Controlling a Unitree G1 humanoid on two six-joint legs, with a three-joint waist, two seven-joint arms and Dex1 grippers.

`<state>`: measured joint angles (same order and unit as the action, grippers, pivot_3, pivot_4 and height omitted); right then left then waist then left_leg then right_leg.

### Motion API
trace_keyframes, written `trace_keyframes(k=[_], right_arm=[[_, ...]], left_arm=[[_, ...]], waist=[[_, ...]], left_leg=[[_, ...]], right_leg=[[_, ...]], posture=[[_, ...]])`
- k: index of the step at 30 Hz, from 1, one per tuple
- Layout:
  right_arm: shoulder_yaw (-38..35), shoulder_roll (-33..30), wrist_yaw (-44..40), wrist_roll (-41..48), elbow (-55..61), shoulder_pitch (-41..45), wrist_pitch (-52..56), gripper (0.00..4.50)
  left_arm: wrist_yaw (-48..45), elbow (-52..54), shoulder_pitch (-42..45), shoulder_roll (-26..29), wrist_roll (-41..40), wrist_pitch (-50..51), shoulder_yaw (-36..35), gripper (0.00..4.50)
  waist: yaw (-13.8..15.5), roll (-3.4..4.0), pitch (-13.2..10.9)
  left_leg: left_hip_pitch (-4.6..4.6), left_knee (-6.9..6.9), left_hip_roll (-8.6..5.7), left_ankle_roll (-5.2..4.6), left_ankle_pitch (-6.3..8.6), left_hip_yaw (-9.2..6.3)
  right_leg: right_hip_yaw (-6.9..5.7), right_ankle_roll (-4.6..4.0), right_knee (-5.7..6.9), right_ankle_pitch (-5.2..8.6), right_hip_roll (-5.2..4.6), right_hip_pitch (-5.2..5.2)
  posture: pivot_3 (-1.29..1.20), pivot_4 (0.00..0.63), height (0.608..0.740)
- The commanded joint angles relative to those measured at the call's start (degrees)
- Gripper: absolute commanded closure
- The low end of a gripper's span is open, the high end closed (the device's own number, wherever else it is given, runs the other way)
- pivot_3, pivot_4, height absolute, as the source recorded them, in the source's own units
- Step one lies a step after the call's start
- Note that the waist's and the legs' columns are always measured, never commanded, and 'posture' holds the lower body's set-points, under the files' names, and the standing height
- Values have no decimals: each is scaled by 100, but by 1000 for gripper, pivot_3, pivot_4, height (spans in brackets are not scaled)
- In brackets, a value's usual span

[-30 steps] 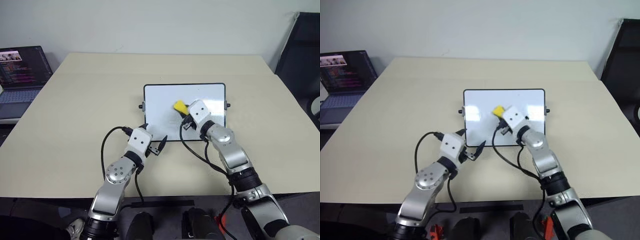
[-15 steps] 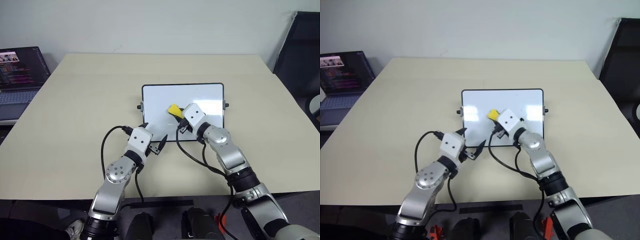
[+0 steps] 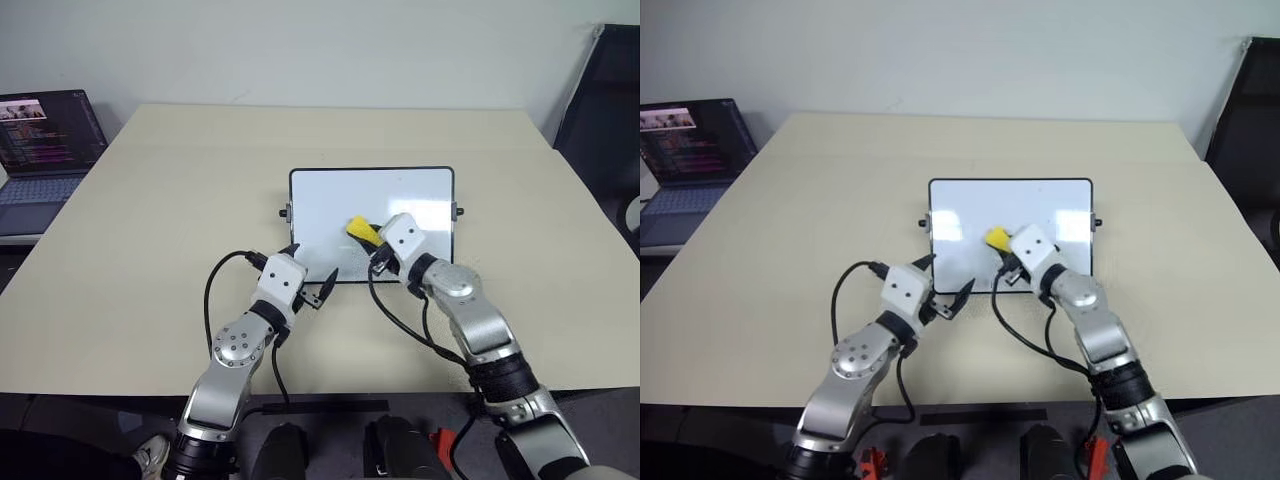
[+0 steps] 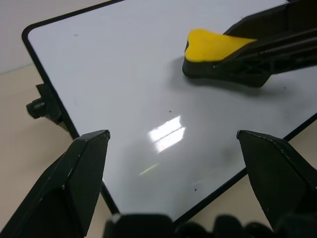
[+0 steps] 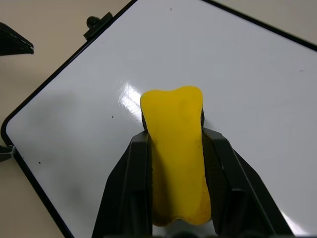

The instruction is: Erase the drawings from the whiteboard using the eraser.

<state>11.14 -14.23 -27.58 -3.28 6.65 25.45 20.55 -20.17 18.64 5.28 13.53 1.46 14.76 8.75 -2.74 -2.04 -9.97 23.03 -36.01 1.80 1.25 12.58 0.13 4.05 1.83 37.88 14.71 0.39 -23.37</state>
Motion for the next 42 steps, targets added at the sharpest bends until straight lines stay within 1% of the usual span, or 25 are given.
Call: trace_keyframes(k=[1, 5, 8, 10, 13, 16, 21, 26, 34, 42], right_arm=[[-645, -386, -26, 245, 1353, -306, 793, 3451], [-1410, -702, 244, 338, 2359, -877, 1810, 3451], [-1786, -841, 350, 373, 2793, -1208, 2330, 3451], [-2320, -943, 446, 383, 2972, -1526, 2736, 3451], [-2809, -954, 593, 450, 3095, -1745, 3159, 3451], [-3368, -927, 733, 571, 3003, -1892, 3490, 3451], [-3440, -987, 655, 828, 2766, -1944, 3783, 3451], [-3393, -872, 712, 1079, 2654, -1975, 3915, 3451], [-3203, -826, 847, 1266, 2394, -1858, 3816, 3451], [-3235, -682, 1059, 1441, 2120, -1823, 3826, 3451]], left_arm=[[-569, 226, 332, 51, -533, 8, 60, 0], [-1894, -230, 898, 225, -1341, -234, 239, 0], [-2541, -570, 1142, 357, -1587, -364, 361, 0], [-3064, -1135, 1430, 415, -1585, -641, 530, 0], [-3590, -1723, 1689, 470, -1552, -1010, 687, 0], [-4271, -2599, 2155, 396, -1503, -1520, 872, 0], [-4734, -3671, 2613, 407, -1092, -2552, 1070, 0], [-4884, -4099, 2845, 328, -1087, -2826, 988, 0], [-4878, -4023, 2893, 330, -1064, -2800, 971, 0], [-4824, -3793, 2861, 360, -1055, -2622, 990, 0]], waist=[[39, -1, -1], [108, -2, -1], [82, -1, -1], [87, -1, -2], [82, 0, -2], [89, 0, -2], [67, 1, -2], [76, 1, -3], [76, 1, -3], [76, 1, -3]], left_leg=[[1, 0, 0, 0, 0, 0], [2, -4, -12, 0, 0, 0], [1, -2, -14, 0, 0, 7], [1, 0, -13, 0, 0, 7], [-1, 0, -12, 0, 0, 3], [0, -1, -13, 0, 0, 3], [0, -1, -14, 0, 0, 8], [4, 3, -12, -1, 1, 2], [4, 0, -12, -1, 1, 2], [4, 0, -11, -1, 1, 2]], right_leg=[[-2, 0, 0, 0, -1, 0], [-8, 1, -2, 2, 0, 0], [-3, -1, -5, 2, 1, 0], [-3, -3, -6, 4, 6, -1], [-6, -8, -2, 6, 12, -2], [-5, -8, -1, 7, 13, -2], [0, -7, -3, 6, 13, -1], [-4, -7, -4, 7, 18, -3], [-3, -5, -3, 6, 18, -3], [-4, -5, -2, 6, 18, -3]], posture=[[0, 150, 740], [0, 150, 740], [0, 150, 740], [0, 150, 740], [0, 150, 740], [0, 150, 740], [0, 150, 740], [0, 150, 740], [0, 150, 740], [0, 150, 740]])
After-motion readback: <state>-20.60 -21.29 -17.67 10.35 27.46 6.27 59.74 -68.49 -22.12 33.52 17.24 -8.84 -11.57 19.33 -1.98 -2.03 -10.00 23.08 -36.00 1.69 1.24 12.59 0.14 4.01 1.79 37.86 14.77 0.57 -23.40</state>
